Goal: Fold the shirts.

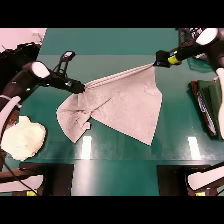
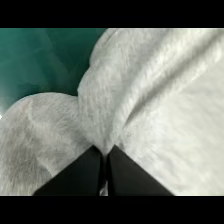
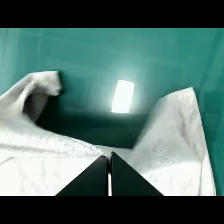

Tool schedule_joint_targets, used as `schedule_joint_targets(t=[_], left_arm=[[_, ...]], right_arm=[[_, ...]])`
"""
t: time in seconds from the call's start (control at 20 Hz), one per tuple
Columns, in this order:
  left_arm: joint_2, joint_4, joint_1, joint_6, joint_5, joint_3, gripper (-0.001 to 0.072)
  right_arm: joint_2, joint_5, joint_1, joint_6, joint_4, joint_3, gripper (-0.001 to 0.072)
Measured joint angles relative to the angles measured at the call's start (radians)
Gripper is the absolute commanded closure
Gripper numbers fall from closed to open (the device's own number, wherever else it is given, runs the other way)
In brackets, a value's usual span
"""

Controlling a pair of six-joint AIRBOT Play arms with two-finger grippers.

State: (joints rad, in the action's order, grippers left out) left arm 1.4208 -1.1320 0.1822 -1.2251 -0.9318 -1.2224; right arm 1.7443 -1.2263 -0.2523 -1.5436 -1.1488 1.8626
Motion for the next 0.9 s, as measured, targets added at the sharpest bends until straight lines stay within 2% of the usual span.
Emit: schedule_joint_targets(t=[0.05,0.1,0.2,0.4,0.6,0.9], left_arm=[[0.022,-0.013,-0.009,-0.004,0.023,-0.006,0.0243],[0.038,-0.015,-0.021,-0.013,0.053,-0.022,0.0242],[0.056,-0.016,-0.060,-0.033,0.032,-0.069,0.0242],[0.037,-0.024,-0.196,-0.050,-0.124,-0.135,0.0243],[0.006,-0.027,-0.325,-0.055,-0.236,-0.063,0.0243],[-0.003,-0.008,-0.379,-0.029,-0.197,0.151,0.0243]], right_arm=[[0.019,0.012,0.003,0.000,0.002,0.000,0.0398],[0.033,0.020,0.006,0.000,0.010,0.000,0.0385],[0.045,0.028,0.016,0.000,0.052,0.000,0.0386],[-0.003,-0.052,0.051,0.044,0.091,-0.006,0.0386],[-0.123,-0.119,0.079,0.082,0.098,-0.120,0.0386],[-0.329,-0.079,0.090,0.102,0.106,-0.414,0.0387]])
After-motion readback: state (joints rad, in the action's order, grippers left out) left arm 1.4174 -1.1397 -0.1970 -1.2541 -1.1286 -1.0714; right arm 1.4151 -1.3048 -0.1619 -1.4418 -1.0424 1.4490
